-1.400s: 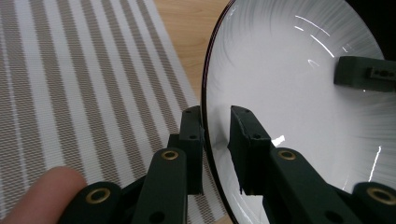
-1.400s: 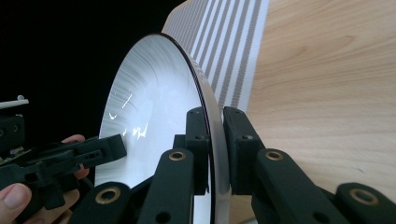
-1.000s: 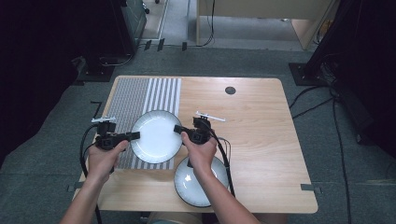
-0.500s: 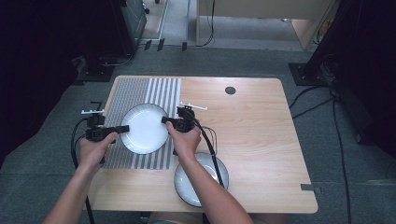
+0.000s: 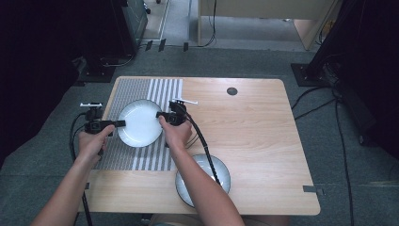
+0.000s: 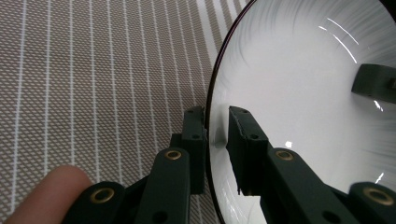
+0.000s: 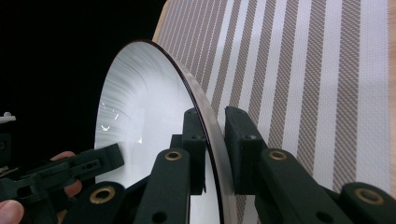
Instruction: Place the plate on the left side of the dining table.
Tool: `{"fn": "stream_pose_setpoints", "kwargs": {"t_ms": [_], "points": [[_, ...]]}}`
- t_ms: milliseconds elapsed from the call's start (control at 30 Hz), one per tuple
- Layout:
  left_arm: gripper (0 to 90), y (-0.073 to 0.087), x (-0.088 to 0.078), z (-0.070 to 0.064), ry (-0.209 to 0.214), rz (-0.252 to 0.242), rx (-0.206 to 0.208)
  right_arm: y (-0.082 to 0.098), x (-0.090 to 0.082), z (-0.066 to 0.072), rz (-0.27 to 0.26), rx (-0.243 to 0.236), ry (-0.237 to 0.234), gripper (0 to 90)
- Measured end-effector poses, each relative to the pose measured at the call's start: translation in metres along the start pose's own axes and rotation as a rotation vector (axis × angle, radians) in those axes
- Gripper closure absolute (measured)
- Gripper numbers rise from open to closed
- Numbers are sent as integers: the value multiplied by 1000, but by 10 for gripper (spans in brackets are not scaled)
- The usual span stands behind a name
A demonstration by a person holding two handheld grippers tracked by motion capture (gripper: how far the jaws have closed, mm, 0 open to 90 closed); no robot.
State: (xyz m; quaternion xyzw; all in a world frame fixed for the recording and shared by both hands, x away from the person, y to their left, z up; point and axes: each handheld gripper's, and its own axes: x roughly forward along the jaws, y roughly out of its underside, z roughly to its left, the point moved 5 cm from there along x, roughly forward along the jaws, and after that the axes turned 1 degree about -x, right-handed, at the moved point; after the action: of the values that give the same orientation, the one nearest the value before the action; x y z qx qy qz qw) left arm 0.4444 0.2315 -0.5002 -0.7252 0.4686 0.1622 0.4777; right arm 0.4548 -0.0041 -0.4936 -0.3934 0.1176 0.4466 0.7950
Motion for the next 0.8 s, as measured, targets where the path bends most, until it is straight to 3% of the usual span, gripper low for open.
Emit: {"fn": "stream_pose_setpoints", "kwargs": {"t_ms": [533, 800], "points": [[796, -27, 25, 33, -53, 3, -58, -15, 53, -8, 10, 20, 45, 763], [807, -35, 39, 38, -72, 1, -72, -20, 70, -19, -8, -32, 73, 749]]}}
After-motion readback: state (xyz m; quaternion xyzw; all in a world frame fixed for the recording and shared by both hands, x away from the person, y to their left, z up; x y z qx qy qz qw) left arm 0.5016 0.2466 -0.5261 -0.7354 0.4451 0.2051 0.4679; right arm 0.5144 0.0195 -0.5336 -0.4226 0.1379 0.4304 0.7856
